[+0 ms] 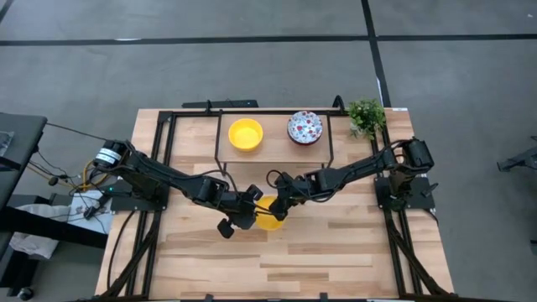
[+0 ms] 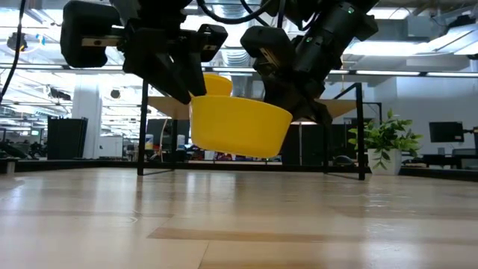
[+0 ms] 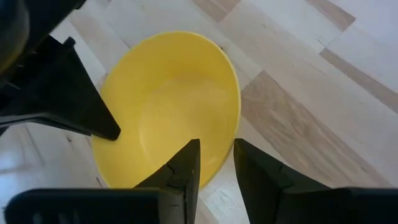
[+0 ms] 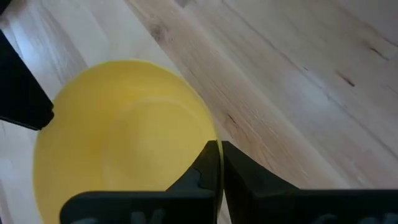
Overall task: Pick & Place Mini bowls
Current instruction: Stack the yellow bowl on top of the yellow bowl on the shelf
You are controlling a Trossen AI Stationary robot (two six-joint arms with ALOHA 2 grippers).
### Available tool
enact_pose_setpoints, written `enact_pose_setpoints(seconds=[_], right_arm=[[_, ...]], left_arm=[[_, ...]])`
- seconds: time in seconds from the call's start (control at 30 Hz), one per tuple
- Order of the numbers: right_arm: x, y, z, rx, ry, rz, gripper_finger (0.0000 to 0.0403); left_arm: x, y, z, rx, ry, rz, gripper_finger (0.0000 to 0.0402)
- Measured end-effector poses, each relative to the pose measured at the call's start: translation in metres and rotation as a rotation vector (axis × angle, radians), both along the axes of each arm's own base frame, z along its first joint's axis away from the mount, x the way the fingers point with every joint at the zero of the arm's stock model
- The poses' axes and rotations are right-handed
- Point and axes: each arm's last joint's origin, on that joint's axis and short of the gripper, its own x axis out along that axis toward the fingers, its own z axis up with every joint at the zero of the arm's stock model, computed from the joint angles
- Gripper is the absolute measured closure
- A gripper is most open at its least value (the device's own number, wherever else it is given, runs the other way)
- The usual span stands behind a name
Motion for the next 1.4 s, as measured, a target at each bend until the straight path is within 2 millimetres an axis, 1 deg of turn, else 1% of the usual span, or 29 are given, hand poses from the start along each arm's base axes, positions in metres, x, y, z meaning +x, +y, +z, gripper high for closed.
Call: enact_pose_setpoints(seconds=[0.33,0.53,0.63,0.8,1.13,1.27,1.4], right_arm=[[0.0,0.0,0.0,0.007,-0.003,0.002,0.0403],[0.001,0.001,0.001,0.01,-0.009,0.004,0.0403],[0.001,0.001,0.001,0.009,-0.011,0.004,0.0403],[0.001,0.0,0.001,0.008,-0.012,0.003,0.0403],[0.001,0.001,0.001,0.01,-0.019,0.005,0.0403],[0.002,0.001,0.002,0.011,-0.028,0.006,0.0403],[0.002,0.001,0.002,0.011,-0.031,0.006,0.0403]], left_arm=[[-0.004,-0.01,-0.001,0.004,0.012,-0.024,0.0305],[-0.004,-0.005,-0.002,0.005,0.015,-0.01,0.0305],[-0.006,-0.001,-0.009,0.012,0.038,-0.002,0.0305],[-0.011,0.0,-0.018,0.021,0.06,-0.002,0.0305],[-0.008,-0.001,-0.015,0.006,0.02,-0.007,0.0305],[-0.008,-0.001,-0.015,0.004,0.019,-0.009,0.032],[-0.008,-0.002,-0.015,0.002,0.018,-0.015,0.0352]])
